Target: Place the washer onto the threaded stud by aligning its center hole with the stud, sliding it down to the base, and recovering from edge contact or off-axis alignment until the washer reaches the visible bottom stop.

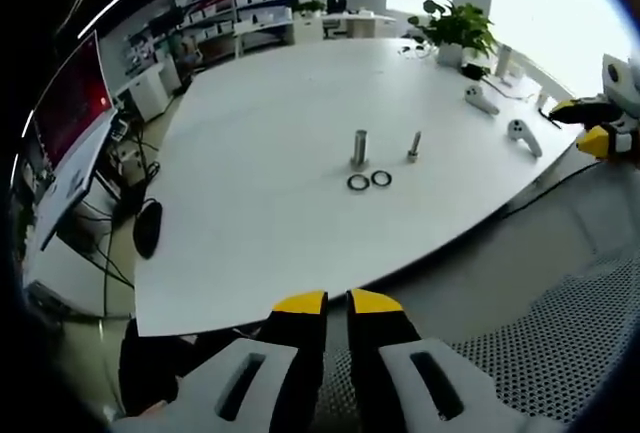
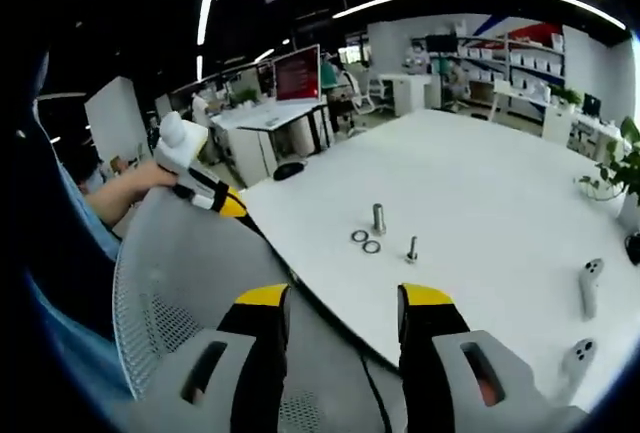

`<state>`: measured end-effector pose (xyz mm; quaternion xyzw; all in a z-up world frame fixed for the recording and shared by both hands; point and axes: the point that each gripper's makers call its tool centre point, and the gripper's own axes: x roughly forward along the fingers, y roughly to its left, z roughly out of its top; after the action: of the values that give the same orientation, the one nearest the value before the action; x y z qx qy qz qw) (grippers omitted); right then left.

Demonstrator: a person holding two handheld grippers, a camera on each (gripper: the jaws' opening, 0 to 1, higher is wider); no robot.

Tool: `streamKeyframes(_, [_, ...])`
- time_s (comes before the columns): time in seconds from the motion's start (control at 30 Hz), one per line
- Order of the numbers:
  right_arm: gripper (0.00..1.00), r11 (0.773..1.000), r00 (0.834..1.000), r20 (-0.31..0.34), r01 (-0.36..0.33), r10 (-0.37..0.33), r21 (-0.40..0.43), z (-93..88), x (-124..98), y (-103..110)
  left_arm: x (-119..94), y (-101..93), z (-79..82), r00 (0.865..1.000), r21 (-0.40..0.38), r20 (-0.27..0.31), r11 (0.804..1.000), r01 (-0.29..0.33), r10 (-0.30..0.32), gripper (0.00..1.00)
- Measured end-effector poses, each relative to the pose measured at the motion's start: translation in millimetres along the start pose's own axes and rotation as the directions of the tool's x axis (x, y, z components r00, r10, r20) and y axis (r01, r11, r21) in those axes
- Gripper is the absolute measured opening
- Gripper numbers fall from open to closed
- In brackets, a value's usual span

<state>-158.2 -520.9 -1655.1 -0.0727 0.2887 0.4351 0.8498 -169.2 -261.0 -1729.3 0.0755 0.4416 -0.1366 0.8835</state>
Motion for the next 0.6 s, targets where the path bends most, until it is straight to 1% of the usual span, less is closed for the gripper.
streamKeyframes(0.03, [0.45,0.999,1.0,-0.01,0.021,-0.021,-0.035,-1.7,2.1,-0.8,-0.1,0.2,0.3,1.0,-0.002,0.002,1.0,-0.001,0.001,0.05])
streamKeyframes(0.07, [0.45,0.998,0.999,-0.017,0.031,-0.032,-0.053,-3.3,3.6,-1.4,0.3,1.1,0.7,1.0,-0.003,0.005,1.0,0.0,0.0,0.05])
streamKeyframes(0.1, [0.45,0.997,0.998,-0.04,0.035,-0.038,-0.064,-8.6,5.7,-1.0,0.4,1.0,0.9,1.0,-0.003,0.004,1.0,0.001,-0.001,0.05])
streamKeyframes(0.13, [0.45,0.997,0.998,-0.045,0.038,-0.041,-0.065,-9.8,6.2,-1.5,0.4,0.6,0.8,1.0,-0.002,0.003,1.0,0.001,-0.001,0.05])
streamKeyframes(0.17, [0.45,0.997,0.998,-0.045,0.05,-0.053,-0.067,-15.9,6.2,-9.3,0.5,0.6,0.2,1.0,0.0,0.0,1.0,0.001,-0.001,0.05])
streamKeyframes(0.23, [0.44,0.997,0.997,-0.041,0.059,-0.061,-0.056,-19.4,6.8,-13.3,0.9,1.2,-0.1,1.0,-0.003,0.001,1.0,0.001,-0.001,0.05])
streamKeyframes(0.27, [0.43,0.998,0.997,-0.034,0.062,-0.063,-0.029,-22.0,9.5,-15.4,0.6,1.3,0.2,1.0,-0.004,0.004,1.0,0.0,0.0,0.05])
streamKeyframes(0.33, [0.4,0.997,0.997,-0.023,0.076,-0.077,-0.024,-26.7,16.2,-17.5,0.0,1.1,0.2,1.0,-0.01,0.009,1.0,0.0,0.0,0.04])
streamKeyframes(0.37, [0.4,0.993,0.994,-0.041,0.102,-0.105,-0.063,-31.0,17.6,-21.1,-0.1,1.7,-0.1,1.0,-0.012,0.009,1.0,-0.001,0.001,0.03])
streamKeyframes(0.4, [0.39,0.99,0.988,-0.089,0.117,-0.124,-0.082,-35.0,16.1,-24.7,0.0,2.2,-0.2,1.0,-0.013,0.009,1.0,-0.002,0.002,0.03])
streamKeyframes(0.43, [0.39,0.991,0.991,-0.056,0.114,-0.118,-0.069,-29.4,17.2,-22.7,0.1,2.2,0.0,1.0,-0.012,0.007,1.0,-0.001,0.001,0.03])
streamKeyframes(0.47, [0.39,0.99,0.99,-0.033,0.132,-0.134,-0.055,-27.1,16.9,-26.9,0.2,1.5,1.1,1.0,-0.008,0.01,1.0,0.002,-0.002,0.03])
streamKeyframes(0.5, [0.39,0.99,0.989,-0.051,0.14,-0.141,-0.037,-29.8,17.2,-29.0,0.3,1.0,1.5,1.0,-0.006,0.01,1.0,0.004,-0.004,0.03])
streamKeyframes(0.53, [0.38,0.989,0.985,-0.094,0.144,-0.146,-0.027,-36.7,17.1,-30.3,1.0,0.5,1.9,1.0,-0.002,0.011,1.0,0.007,-0.007,0.03])
streamKeyframes(0.6, [0.38,0.988,0.984,-0.095,0.145,-0.149,-0.047,-36.2,18.1,-29.9,1.1,0.9,1.0,1.0,-0.004,0.007,1.0,0.005,-0.005,0.03])
